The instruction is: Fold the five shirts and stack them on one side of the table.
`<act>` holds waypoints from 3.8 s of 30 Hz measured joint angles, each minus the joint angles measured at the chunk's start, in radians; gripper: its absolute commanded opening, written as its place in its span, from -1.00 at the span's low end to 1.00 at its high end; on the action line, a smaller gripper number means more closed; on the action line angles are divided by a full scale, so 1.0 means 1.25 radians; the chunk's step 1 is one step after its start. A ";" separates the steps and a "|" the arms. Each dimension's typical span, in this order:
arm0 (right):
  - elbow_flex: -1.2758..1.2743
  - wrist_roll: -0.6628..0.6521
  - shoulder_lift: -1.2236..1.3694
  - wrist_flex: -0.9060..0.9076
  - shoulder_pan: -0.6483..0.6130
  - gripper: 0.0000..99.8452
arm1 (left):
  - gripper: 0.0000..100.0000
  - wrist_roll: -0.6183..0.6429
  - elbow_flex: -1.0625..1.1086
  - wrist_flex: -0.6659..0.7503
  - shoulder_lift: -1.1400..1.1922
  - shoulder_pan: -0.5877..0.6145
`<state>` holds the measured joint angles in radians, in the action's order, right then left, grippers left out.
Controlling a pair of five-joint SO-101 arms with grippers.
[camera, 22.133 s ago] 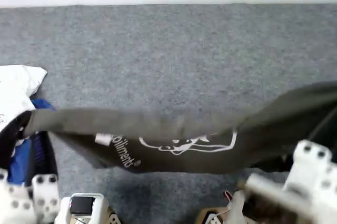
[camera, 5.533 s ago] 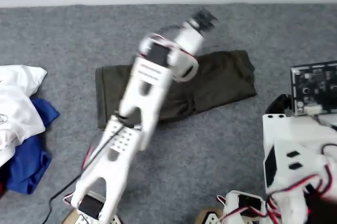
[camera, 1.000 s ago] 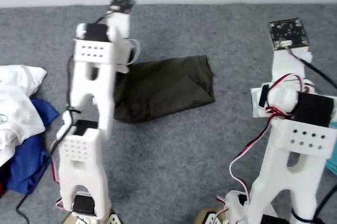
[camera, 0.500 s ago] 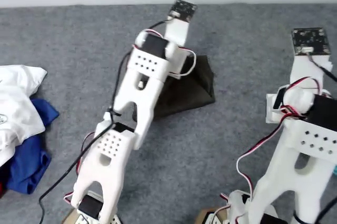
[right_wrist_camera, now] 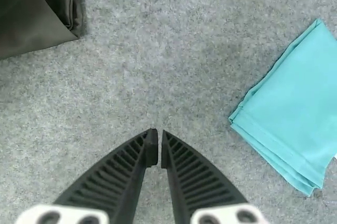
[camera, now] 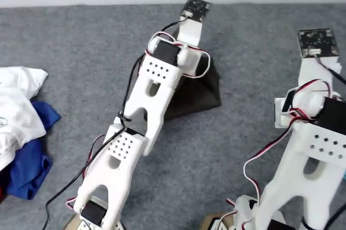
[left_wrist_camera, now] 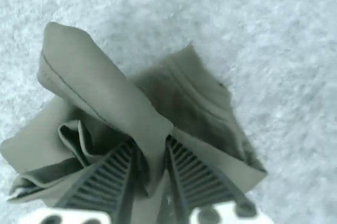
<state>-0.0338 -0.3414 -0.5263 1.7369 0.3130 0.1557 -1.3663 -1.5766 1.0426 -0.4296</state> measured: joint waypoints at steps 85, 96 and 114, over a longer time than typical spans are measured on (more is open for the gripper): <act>0.000 -0.002 0.000 0.010 0.000 -0.95 | -0.52 -0.095 0.092 -0.122 0.049 -0.168; -0.045 -0.002 0.000 -0.007 0.000 -0.95 | -0.52 -0.092 0.093 -0.122 -0.101 -0.158; -0.045 -0.002 0.000 -0.021 0.000 -0.95 | -0.91 -0.117 0.093 -0.112 0.072 0.047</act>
<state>-0.0905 -0.3445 -0.5263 1.7108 0.3130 0.0100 -1.2497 -1.7162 1.1331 -0.3713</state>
